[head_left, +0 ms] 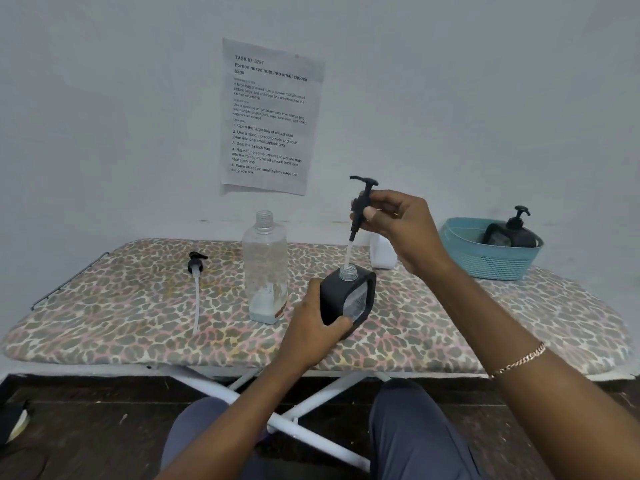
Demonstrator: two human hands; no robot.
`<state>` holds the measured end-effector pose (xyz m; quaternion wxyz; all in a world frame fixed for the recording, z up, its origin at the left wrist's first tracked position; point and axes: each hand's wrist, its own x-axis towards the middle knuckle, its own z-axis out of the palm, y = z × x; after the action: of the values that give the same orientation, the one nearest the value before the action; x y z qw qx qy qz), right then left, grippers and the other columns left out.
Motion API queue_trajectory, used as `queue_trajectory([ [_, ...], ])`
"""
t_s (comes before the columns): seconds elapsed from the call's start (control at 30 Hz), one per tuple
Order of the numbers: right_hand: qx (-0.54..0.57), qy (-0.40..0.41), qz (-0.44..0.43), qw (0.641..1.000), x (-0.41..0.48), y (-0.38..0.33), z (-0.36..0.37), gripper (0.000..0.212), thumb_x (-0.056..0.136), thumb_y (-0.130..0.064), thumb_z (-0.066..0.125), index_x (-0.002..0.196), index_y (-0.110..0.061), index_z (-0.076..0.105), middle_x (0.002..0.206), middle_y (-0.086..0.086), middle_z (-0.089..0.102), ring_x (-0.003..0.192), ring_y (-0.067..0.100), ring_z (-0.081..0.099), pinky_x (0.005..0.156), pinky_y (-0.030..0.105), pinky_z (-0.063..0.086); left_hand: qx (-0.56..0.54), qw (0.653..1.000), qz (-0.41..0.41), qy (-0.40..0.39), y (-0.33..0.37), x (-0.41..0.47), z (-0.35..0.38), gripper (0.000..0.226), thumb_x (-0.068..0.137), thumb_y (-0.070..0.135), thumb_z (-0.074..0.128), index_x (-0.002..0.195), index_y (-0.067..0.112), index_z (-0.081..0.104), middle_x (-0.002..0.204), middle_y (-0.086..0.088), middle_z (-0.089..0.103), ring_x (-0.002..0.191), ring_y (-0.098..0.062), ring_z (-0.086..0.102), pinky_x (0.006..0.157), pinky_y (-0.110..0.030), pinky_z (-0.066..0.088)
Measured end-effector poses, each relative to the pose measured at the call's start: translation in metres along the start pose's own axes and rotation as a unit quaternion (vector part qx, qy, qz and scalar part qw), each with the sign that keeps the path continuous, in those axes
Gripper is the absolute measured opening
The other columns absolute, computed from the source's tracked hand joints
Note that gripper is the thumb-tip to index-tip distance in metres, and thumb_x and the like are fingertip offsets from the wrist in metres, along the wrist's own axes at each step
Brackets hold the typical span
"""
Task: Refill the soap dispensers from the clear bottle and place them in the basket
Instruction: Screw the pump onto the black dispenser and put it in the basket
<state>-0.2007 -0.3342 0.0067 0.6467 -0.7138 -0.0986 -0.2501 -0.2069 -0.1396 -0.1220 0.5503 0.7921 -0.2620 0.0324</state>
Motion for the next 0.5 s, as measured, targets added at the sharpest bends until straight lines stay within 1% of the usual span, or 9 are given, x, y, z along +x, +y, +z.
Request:
queue_trajectory([
  [0.07,-0.023,-0.007,0.000,1.000,-0.006,0.005,0.000,0.028,0.098,0.008,0.060,0.125,0.006,0.067,0.110,0.019,0.076,0.101,0.029,0.076,0.091,0.038,0.061,-0.002,1.000,0.003,-0.001,0.001,0.000,0.000,0.050,0.077,0.038,0.067,0.120,0.026,0.046,0.100,0.009,0.066,0.081,0.000,0.063,0.060,-0.013,0.045],
  [0.23,-0.060,-0.012,0.017,0.998,-0.020,0.019,0.002,0.030,0.095,0.006,0.066,0.124,0.000,0.070,0.110,0.010,0.079,0.104,0.024,0.076,0.094,0.041,0.061,-0.009,1.000,0.006,-0.001,0.002,0.000,0.000,0.048,0.078,0.036,0.068,0.119,0.025,0.046,0.100,0.010,0.067,0.082,0.002,0.064,0.060,-0.014,0.046],
  [0.33,-0.082,-0.013,0.028,0.996,-0.031,0.031,0.003,0.030,0.094,0.004,0.068,0.123,-0.006,0.072,0.112,0.007,0.078,0.106,0.020,0.075,0.096,0.041,0.060,-0.009,1.000,0.010,0.000,0.000,0.000,0.001,0.043,0.080,0.031,0.069,0.116,0.024,0.046,0.096,0.007,0.065,0.077,0.000,0.063,0.058,-0.014,0.045],
  [0.43,-0.107,-0.002,0.038,0.993,-0.042,0.038,0.003,0.029,0.094,0.000,0.071,0.120,-0.011,0.073,0.108,-0.003,0.079,0.103,0.008,0.075,0.094,0.031,0.060,-0.008,1.000,0.013,0.002,-0.001,0.001,0.001,0.041,0.083,0.027,0.072,0.114,0.023,0.046,0.094,0.005,0.065,0.075,-0.004,0.063,0.058,-0.016,0.046],
  [0.5,-0.118,-0.005,0.039,0.992,-0.047,0.040,0.005,0.029,0.093,0.000,0.073,0.120,-0.012,0.073,0.106,-0.006,0.079,0.101,0.006,0.075,0.093,0.027,0.060,-0.010,1.000,0.015,0.002,-0.002,0.001,0.001,0.040,0.084,0.027,0.072,0.114,0.024,0.046,0.094,0.004,0.066,0.075,-0.007,0.064,0.058,-0.018,0.047],
])
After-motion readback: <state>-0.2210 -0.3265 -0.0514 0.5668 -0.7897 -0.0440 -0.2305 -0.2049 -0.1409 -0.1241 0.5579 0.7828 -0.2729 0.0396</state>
